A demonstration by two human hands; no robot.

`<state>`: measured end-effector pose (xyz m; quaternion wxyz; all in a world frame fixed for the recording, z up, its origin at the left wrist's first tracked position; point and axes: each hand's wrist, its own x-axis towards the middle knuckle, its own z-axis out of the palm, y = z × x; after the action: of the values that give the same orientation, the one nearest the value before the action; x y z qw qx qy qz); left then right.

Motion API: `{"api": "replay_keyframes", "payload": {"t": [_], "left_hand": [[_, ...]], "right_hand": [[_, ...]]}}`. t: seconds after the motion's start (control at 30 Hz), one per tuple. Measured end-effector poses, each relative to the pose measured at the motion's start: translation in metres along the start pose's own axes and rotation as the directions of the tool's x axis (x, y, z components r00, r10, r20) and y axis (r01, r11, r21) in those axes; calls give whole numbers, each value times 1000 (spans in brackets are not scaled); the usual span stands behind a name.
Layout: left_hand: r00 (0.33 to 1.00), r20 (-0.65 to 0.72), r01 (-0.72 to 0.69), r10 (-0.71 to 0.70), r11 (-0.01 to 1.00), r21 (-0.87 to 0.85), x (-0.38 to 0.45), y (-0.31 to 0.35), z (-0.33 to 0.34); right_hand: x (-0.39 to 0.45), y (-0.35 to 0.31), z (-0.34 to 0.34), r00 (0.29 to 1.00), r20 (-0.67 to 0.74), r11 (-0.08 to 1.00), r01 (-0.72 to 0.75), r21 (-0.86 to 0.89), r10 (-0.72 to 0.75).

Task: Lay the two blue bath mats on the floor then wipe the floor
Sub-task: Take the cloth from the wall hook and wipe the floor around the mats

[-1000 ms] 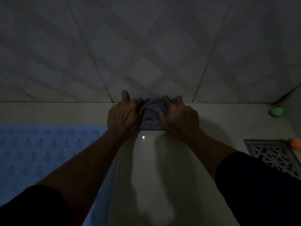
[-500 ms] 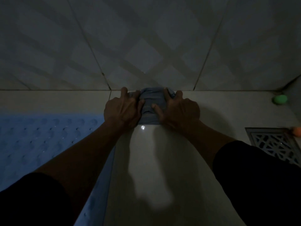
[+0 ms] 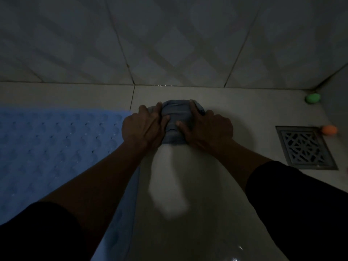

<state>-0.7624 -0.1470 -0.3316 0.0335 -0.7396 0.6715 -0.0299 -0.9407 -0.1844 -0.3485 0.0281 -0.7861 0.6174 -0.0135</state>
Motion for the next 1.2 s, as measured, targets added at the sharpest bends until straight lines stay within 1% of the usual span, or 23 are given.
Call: {"api": "replay_keyframes", "payload": {"t": [0.07,0.13,0.27,0.33,0.43,0.57,0.73,0.87,0.93,1.07,1.13,1.2], "left_hand": [[999,36,12,-11,1000,-19,-12,0,-1],[997,69,-17,18,1000,-12,-26,-1,1],[994,103,38,-26,993,-112,-52,-2,-2],[992,129,27,-9,989,-142,-72,1,-6],[995,103,24,-17,997,-71,-94,1,-6],[995,94,43,-46,999,29,-121,9,-8],[990,97,93,-98,994,50,-172,17,-9],[984,117,124,-131,990,63,-219,24,-11],[982,124,135,-145,987,83,-240,26,-13],[969,168,162,-180,980,114,-281,34,-19],[955,225,171,-192,979,109,-306,42,-25],[935,271,208,-228,973,100,-331,45,-32]], "right_hand": [[-15,-2,-1,1000,4,1000,-3,-4,3],[-29,-6,-3,1000,17,1000,-10,-18,10],[-61,-14,-8,998,47,999,-37,-8,37],[-84,-15,-10,996,62,998,-59,1,59],[-102,-17,-8,997,43,998,-57,14,57],[-126,-16,-1,997,76,999,-34,15,33],[-170,-15,-2,993,113,996,22,86,-32],[-210,-18,-3,979,196,992,38,116,-60],[-231,-19,-2,982,178,989,37,146,-63],[-276,-19,-3,988,129,977,54,205,-82],[-298,-16,-8,983,162,974,49,221,-86],[-318,-17,-13,970,213,967,66,247,-120]]}}
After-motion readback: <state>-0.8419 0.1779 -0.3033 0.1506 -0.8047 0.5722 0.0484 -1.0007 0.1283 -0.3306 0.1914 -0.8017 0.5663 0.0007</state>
